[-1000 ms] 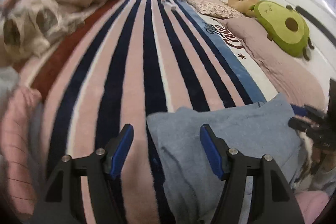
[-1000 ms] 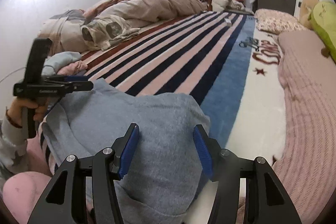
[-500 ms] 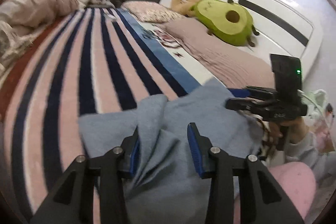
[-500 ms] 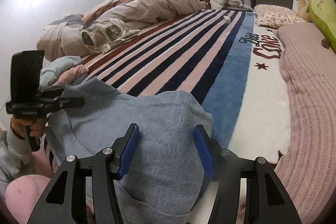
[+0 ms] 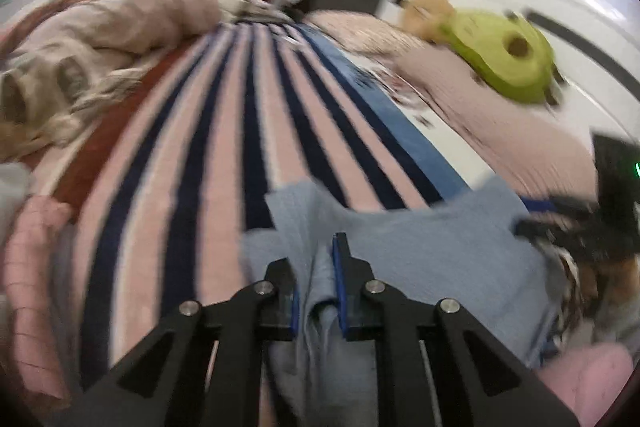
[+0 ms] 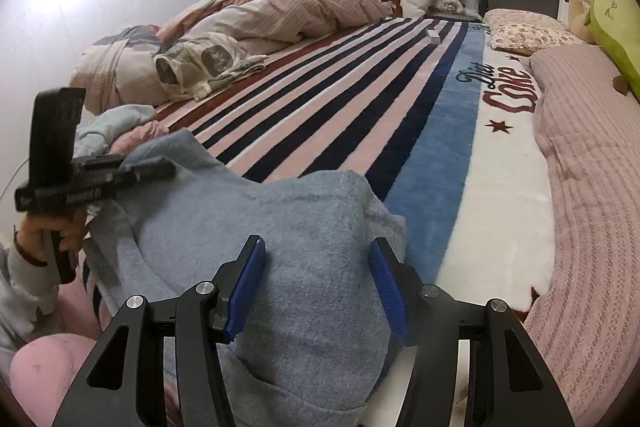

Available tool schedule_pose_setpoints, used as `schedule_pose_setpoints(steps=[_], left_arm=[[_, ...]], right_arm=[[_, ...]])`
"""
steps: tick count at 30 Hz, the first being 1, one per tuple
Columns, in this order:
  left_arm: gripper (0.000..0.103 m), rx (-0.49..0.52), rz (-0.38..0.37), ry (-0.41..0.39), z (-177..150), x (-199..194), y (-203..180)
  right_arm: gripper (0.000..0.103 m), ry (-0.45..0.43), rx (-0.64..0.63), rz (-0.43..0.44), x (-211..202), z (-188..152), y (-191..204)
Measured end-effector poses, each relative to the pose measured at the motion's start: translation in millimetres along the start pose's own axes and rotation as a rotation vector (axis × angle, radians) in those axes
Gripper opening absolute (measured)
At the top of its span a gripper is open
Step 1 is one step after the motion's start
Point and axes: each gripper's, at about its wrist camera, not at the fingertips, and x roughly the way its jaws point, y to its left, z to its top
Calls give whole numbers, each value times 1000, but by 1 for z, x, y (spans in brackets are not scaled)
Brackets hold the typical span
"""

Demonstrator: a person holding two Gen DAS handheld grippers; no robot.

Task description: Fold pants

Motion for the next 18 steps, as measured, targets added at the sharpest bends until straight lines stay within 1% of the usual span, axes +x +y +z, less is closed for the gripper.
schedule_pose_setpoints(steps=[1, 2, 3, 4, 7, 8, 9, 10, 11, 12, 14, 15, 16, 18], left_arm=[[11, -10, 37, -23, 1, -2, 7], [11, -12, 83, -25, 1, -2, 14], [11, -12, 122, -10, 0, 0, 20], [11, -19, 140, 2, -1, 1, 26], [11, -64, 105, 32, -3, 2, 37], [16, -86, 79, 32, -4, -1, 40], [29, -96, 66, 30, -3, -3, 39], [36, -103, 53, 14, -2, -7, 36], [44, -90, 33, -15, 1, -12, 30], [44, -62, 15, -32, 3, -15, 23], [44, -23, 13, -30, 8, -10, 11], [44, -19, 16, -21, 10, -6, 8], [44, -23, 27, 6, 11, 5, 6], [44, -46, 63, 48, 10, 19, 11]], right_arm=[[50, -1, 2, 0, 0, 0, 0], [50, -1, 5, 1, 0, 0, -1], [50, 0, 6, 0, 0, 0, -1], [50, 2, 5, -2, 0, 0, -1], [50, 3, 4, -6, 0, 0, -1], [50, 4, 8, -6, 0, 0, -2], [50, 2, 13, -9, -2, 0, -2], [50, -1, 18, -14, -3, 1, -3], [50, -13, 23, -24, -7, 3, -4], [50, -22, 24, -28, -9, 4, -5], [50, -44, 27, -39, -13, 11, -7], [50, -45, 27, -42, -12, 13, -7], [50, -44, 26, -45, -10, 16, -8], [50, -35, 24, -64, -4, 17, -9]])
